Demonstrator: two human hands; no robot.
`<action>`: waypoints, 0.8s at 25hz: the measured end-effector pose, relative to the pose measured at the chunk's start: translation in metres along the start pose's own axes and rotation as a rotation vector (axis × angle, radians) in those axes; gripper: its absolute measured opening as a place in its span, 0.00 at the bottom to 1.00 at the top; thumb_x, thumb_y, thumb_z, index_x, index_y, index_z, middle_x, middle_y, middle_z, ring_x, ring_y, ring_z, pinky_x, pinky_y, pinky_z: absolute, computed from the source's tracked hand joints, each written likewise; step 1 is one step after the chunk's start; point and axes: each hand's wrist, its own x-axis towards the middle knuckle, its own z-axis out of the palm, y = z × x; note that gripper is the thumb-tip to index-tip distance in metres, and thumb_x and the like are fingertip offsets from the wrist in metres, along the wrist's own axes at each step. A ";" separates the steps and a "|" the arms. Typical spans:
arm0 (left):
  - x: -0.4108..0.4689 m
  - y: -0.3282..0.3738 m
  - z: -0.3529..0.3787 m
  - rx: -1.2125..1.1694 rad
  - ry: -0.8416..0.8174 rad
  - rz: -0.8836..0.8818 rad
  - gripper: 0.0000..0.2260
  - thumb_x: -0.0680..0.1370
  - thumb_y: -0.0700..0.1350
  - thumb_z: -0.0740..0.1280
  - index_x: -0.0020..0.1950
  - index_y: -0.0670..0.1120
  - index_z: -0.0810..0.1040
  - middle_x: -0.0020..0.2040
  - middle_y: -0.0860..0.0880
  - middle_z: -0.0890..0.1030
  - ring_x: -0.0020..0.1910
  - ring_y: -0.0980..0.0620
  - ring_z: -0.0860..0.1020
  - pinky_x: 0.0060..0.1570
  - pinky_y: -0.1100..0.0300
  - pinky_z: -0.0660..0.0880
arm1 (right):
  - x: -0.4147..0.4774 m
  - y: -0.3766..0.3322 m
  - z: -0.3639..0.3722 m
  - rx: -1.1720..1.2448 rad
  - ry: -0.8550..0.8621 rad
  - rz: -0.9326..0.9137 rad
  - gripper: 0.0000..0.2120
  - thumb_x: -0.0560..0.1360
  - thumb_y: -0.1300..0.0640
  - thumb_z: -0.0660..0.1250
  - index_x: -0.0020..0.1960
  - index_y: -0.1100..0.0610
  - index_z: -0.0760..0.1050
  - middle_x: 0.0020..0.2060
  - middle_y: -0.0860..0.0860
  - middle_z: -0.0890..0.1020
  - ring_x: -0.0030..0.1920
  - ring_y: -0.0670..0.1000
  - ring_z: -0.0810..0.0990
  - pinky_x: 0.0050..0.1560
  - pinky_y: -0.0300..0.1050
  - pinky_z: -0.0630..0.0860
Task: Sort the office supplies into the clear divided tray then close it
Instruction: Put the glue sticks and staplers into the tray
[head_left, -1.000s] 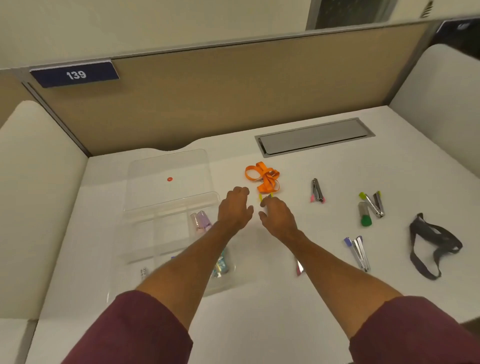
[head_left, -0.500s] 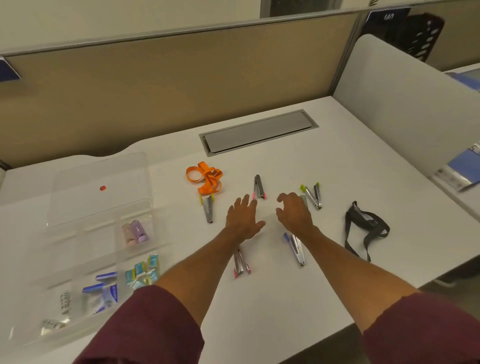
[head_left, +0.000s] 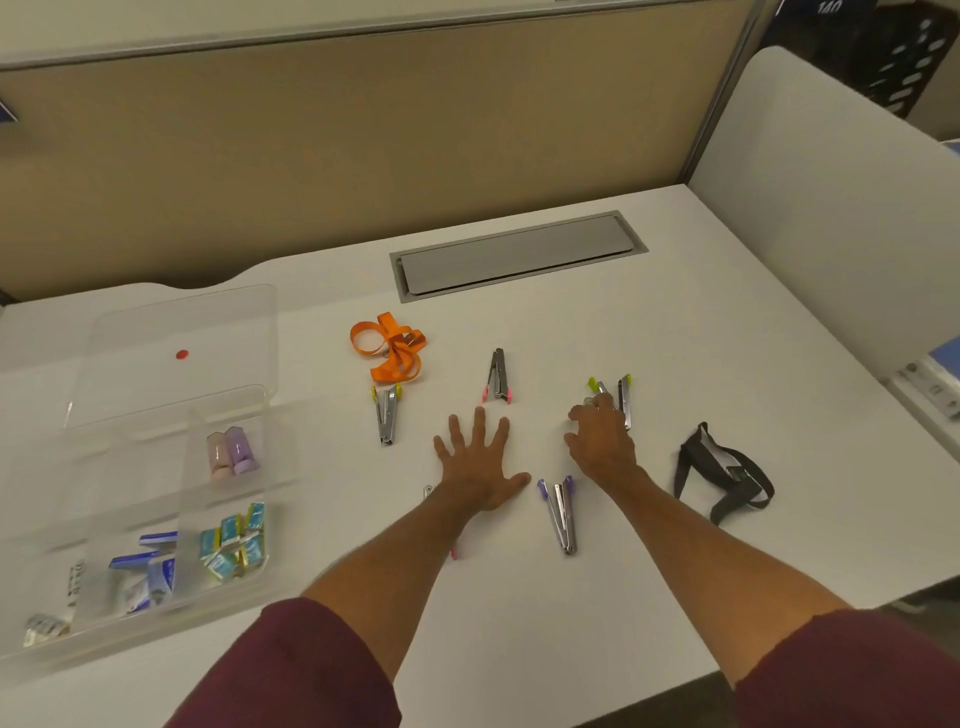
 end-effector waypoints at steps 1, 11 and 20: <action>0.000 0.000 0.000 -0.003 0.001 -0.003 0.39 0.76 0.67 0.57 0.78 0.55 0.40 0.79 0.47 0.35 0.76 0.35 0.34 0.74 0.34 0.40 | 0.001 0.001 -0.001 -0.004 0.007 -0.011 0.13 0.75 0.62 0.61 0.59 0.62 0.74 0.63 0.61 0.70 0.62 0.62 0.71 0.57 0.53 0.73; -0.010 -0.025 -0.025 -0.045 0.083 -0.022 0.37 0.77 0.65 0.59 0.79 0.54 0.45 0.80 0.47 0.40 0.79 0.41 0.40 0.75 0.39 0.43 | 0.013 -0.059 -0.006 0.130 0.019 -0.157 0.13 0.72 0.69 0.64 0.55 0.63 0.78 0.61 0.60 0.71 0.55 0.62 0.76 0.51 0.52 0.77; -0.068 -0.160 -0.077 -0.059 0.270 -0.178 0.35 0.78 0.64 0.57 0.79 0.51 0.47 0.80 0.45 0.44 0.79 0.42 0.44 0.75 0.41 0.45 | -0.018 -0.232 0.019 0.177 -0.087 -0.386 0.15 0.74 0.62 0.68 0.60 0.61 0.78 0.64 0.58 0.72 0.63 0.56 0.75 0.62 0.48 0.74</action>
